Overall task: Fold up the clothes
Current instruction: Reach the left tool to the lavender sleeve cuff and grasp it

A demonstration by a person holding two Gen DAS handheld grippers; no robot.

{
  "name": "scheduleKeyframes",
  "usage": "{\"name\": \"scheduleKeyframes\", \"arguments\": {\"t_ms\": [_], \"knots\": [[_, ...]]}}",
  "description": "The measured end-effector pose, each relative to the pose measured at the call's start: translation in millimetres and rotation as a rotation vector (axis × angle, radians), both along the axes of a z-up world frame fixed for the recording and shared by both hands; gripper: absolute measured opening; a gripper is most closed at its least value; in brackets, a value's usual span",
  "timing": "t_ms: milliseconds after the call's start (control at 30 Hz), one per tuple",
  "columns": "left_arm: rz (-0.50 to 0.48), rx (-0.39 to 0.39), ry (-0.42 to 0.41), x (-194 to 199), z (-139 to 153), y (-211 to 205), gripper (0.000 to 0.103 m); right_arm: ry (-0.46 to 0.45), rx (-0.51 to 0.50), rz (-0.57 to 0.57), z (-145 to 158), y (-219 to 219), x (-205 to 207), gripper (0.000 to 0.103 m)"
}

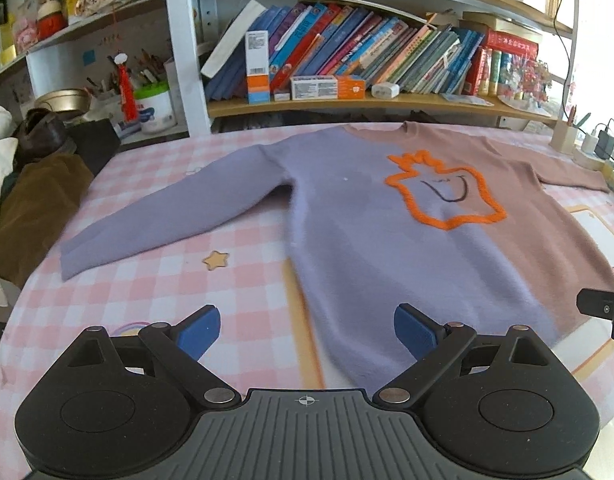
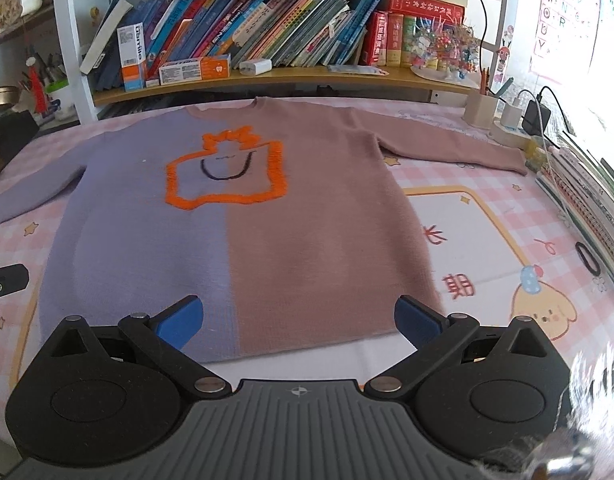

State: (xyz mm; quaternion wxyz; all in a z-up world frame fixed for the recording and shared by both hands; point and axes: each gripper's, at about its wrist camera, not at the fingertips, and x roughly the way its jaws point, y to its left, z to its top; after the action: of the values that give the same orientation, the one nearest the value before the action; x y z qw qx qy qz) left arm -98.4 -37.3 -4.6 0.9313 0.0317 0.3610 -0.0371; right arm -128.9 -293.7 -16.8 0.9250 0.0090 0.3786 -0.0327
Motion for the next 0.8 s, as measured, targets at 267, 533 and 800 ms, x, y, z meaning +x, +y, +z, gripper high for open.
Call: {"name": "scheduleKeyframes", "arguments": {"t_ms": [267,533,800], "knots": [[0.097,-0.01,-0.009,21,-2,55,0.096,-0.001,-0.022,0.008,1,35,10,0.103],[0.315,-0.085,-0.02,47,-12,135,0.096,0.001,-0.058,-0.004,4,46,18,0.103],[0.505,-0.242,-0.065,69,-27,197,0.093,0.01,-0.09,-0.035,4,44,20,0.103]]}}
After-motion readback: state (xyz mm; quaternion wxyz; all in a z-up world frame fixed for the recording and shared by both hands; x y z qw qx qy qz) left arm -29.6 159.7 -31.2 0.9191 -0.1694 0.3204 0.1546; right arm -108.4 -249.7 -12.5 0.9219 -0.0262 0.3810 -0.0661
